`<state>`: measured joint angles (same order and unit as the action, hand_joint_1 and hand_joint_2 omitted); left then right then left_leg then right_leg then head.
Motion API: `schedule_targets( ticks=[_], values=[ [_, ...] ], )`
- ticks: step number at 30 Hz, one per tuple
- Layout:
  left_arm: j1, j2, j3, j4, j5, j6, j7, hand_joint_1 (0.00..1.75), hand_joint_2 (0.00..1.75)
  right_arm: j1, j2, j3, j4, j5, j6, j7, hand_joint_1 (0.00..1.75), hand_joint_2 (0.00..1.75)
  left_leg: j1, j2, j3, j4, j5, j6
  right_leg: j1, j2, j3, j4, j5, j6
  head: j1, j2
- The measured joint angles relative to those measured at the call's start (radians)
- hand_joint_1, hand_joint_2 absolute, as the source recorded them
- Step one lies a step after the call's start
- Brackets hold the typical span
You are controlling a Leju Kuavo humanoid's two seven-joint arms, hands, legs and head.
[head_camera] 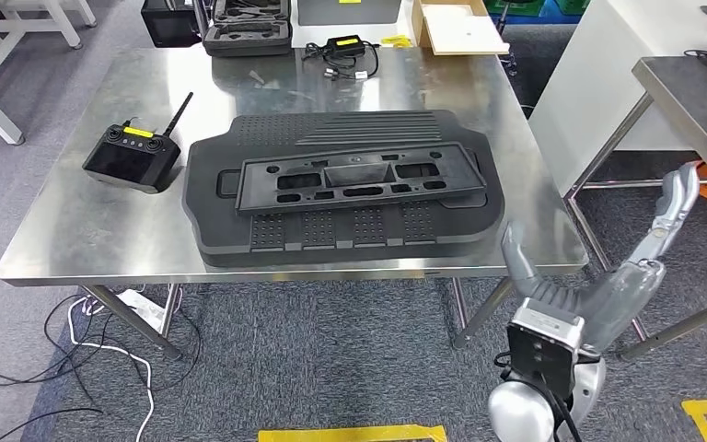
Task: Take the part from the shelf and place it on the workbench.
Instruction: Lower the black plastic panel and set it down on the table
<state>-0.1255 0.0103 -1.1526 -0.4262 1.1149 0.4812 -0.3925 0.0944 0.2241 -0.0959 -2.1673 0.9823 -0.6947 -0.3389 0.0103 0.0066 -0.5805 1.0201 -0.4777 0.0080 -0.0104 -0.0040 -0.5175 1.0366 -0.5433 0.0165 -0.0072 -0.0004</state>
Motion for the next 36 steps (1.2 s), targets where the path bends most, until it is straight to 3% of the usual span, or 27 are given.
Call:
schedule_targets(
  ticks=[3,5,6,8,10,11,12,14,16,19,20,22,24,25,26,27,30,31,34,36],
  values=[
    [0.0,0.0,-0.004,0.0,0.006,0.001,0.0,0.0,0.0,0.011,-0.003,-0.016,0.008,0.001,0.0,0.022,0.0,1.75,-0.001,0.0,-0.008,0.001,0.011,-0.018,0.005,0.003,0.006,-0.033,0.009,-0.009,0.0,0.0],
    [0.001,0.0,-0.006,0.0,0.01,0.001,0.0,0.0,0.0,0.017,-0.006,-0.023,0.013,0.0,0.0,0.034,0.0,1.75,0.0,-0.001,-0.016,0.021,-0.008,-0.029,0.001,0.0,0.0,-0.039,0.022,-0.021,-0.001,0.0],
    [0.001,0.0,-0.006,0.0,0.013,0.001,0.0,0.0,0.0,0.017,-0.007,-0.026,0.017,-0.001,0.0,0.037,0.0,1.75,0.001,-0.002,-0.028,0.054,-0.035,-0.033,-0.002,-0.002,-0.005,-0.042,0.029,-0.027,-0.004,0.0],
    [0.002,0.0,-0.006,0.001,0.02,0.001,0.0,0.0,0.0,0.02,-0.007,-0.032,0.028,-0.006,0.0,0.039,0.0,1.75,0.002,-0.003,-0.071,0.171,-0.115,-0.04,-0.002,-0.006,-0.021,-0.04,0.039,-0.035,-0.011,0.0],
    [0.004,0.0,-0.006,0.001,0.028,0.001,-0.002,0.0,0.0,0.022,-0.007,-0.04,0.045,-0.012,0.0,0.039,0.0,1.75,0.002,-0.003,-0.098,0.27,-0.161,-0.045,-0.001,-0.007,-0.039,-0.032,0.046,-0.036,-0.014,0.0],
    [0.005,0.0,-0.006,0.002,0.032,0.001,-0.004,0.0,0.0,0.022,-0.007,-0.044,0.055,-0.015,0.0,0.04,0.0,1.75,0.003,-0.003,-0.087,0.271,-0.157,-0.045,-0.001,-0.007,-0.047,-0.027,0.049,-0.035,-0.014,0.0],
    [0.006,0.0,-0.006,0.002,0.035,0.001,-0.006,0.0,0.0,0.022,-0.007,-0.048,0.063,-0.017,0.0,0.042,0.0,1.75,0.003,-0.003,-0.058,0.233,-0.136,-0.044,-0.001,-0.007,-0.054,-0.023,0.051,-0.034,-0.014,0.0],
    [0.006,0.001,-0.006,0.003,0.041,0.001,-0.009,0.0,0.0,0.021,-0.007,-0.056,0.08,-0.02,0.0,0.047,0.0,1.75,0.004,-0.003,0.027,0.095,-0.087,-0.039,0.0,-0.008,-0.065,-0.011,0.054,-0.029,-0.014,0.0],
    [0.006,0.001,-0.006,0.004,0.045,0.001,-0.012,0.0,0.0,0.021,-0.007,-0.062,0.093,-0.021,0.0,0.049,0.0,1.75,0.002,-0.004,0.065,0.011,-0.066,-0.03,0.002,-0.008,-0.075,-0.001,0.058,-0.019,-0.014,0.0],
    [0.009,0.001,-0.007,0.004,0.047,0.001,-0.013,0.0,0.0,0.021,-0.008,-0.07,0.108,-0.023,0.0,0.053,0.0,1.75,-0.001,-0.003,0.056,0.001,-0.054,-0.01,0.002,-0.007,-0.082,0.002,0.065,0.0,-0.013,0.0],
    [0.008,0.001,-0.007,0.004,0.047,0.001,-0.013,0.0,0.0,0.021,-0.008,-0.072,0.112,-0.023,0.0,0.055,0.0,1.75,0.001,-0.001,0.052,-0.001,-0.047,-0.001,0.001,-0.006,-0.087,0.011,0.054,0.005,-0.012,0.0],
    [0.007,0.001,-0.007,0.004,0.048,0.001,-0.014,0.0,0.0,0.021,-0.009,-0.076,0.119,-0.025,0.0,0.059,0.0,1.75,0.003,0.002,0.039,-0.005,-0.032,0.015,-0.003,-0.003,-0.116,0.083,-0.008,0.014,-0.007,0.0],
    [0.007,0.001,-0.007,0.005,0.05,0.001,-0.016,0.0,0.0,0.022,-0.011,-0.081,0.126,-0.025,0.0,0.066,0.0,1.75,0.001,0.002,0.022,-0.004,-0.021,0.02,-0.004,-0.001,-0.158,0.206,-0.084,0.02,-0.003,0.0],
    [0.008,0.001,-0.007,0.005,0.052,0.001,-0.017,0.0,0.0,0.022,-0.012,-0.085,0.131,-0.026,0.0,0.071,0.0,1.75,0.001,0.003,0.013,-0.003,-0.016,0.02,-0.005,-0.001,-0.168,0.25,-0.104,0.023,-0.002,0.0],
    [0.009,0.001,-0.007,0.005,0.054,0.001,-0.018,0.0,0.0,0.022,-0.013,-0.088,0.136,-0.026,0.0,0.076,0.0,1.75,0.0,0.003,0.006,-0.002,-0.011,0.019,-0.005,-0.001,-0.162,0.262,-0.105,0.024,-0.002,0.0],
    [0.01,0.001,-0.007,0.005,0.057,0.001,-0.019,0.0,0.0,0.022,-0.014,-0.092,0.141,-0.025,0.0,0.082,0.0,1.75,0.0,0.003,-0.001,0.0,-0.007,0.017,-0.006,-0.002,-0.134,0.232,-0.087,0.023,-0.002,0.0],
    [0.01,0.001,-0.009,0.005,0.062,0.001,-0.023,0.0,0.0,0.022,-0.02,-0.1,0.154,-0.011,0.0,0.117,0.0,1.75,0.0,0.002,-0.012,0.006,0.003,0.006,-0.004,-0.001,-0.009,0.024,-0.015,0.013,0.0,0.0],
    [0.01,0.001,-0.01,0.005,0.063,0.001,-0.023,0.0,0.0,0.022,-0.023,-0.103,0.158,0.0,0.0,0.138,0.0,1.75,-0.002,0.002,-0.015,0.007,0.006,0.0,-0.001,0.0,0.01,-0.016,-0.006,0.009,0.0,0.0],
    [0.01,0.001,-0.015,0.005,0.069,0.001,-0.024,0.0,0.0,0.027,-0.039,-0.113,0.17,0.04,0.0,0.214,0.0,1.75,-0.001,0.001,-0.021,0.008,0.017,-0.019,0.004,0.002,0.008,-0.033,0.005,-0.008,0.0,0.0],
    [0.01,0.001,-0.019,0.005,0.072,0.001,-0.024,0.0,0.0,0.029,-0.054,-0.118,0.18,0.066,0.0,0.263,0.0,1.75,0.0,0.0,-0.033,0.035,-0.01,-0.03,0.0,0.0,0.001,-0.039,0.02,-0.022,-0.001,0.0]
  ],
)
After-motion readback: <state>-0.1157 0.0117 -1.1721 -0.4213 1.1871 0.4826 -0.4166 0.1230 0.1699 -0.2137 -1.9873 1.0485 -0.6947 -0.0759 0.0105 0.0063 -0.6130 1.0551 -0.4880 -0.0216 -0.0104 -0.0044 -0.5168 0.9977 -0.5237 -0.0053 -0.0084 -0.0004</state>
